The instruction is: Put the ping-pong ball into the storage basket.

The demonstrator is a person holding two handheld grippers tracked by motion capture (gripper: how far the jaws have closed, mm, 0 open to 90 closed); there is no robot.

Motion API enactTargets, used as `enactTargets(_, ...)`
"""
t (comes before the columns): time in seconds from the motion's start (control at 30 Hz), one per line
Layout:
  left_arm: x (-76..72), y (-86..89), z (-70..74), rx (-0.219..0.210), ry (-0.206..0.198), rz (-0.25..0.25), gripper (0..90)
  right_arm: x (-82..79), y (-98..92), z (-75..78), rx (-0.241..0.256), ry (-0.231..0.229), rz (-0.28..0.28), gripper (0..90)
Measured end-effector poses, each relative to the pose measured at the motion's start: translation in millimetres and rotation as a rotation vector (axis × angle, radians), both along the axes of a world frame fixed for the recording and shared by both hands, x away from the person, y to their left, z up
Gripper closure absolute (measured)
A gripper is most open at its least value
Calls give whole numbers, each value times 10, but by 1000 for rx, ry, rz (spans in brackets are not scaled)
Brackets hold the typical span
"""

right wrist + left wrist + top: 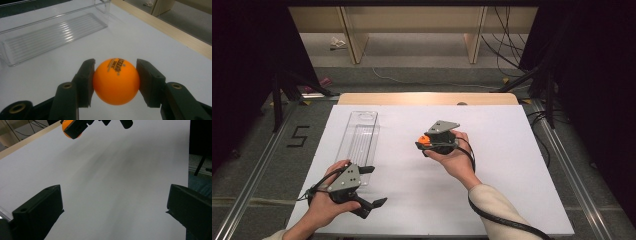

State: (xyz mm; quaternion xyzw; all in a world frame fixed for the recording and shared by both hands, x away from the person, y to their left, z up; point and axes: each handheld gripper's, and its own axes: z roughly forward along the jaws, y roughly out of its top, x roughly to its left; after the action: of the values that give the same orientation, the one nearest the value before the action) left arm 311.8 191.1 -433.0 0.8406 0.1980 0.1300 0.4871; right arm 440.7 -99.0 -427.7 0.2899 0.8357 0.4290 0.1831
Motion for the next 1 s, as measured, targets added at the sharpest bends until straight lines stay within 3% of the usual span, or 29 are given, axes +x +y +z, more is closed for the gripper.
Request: enactTargets(1.0, 0, -2, -1, 2, 1, -1, 0, -28, 107, 25, 1, 1, 31, 514)
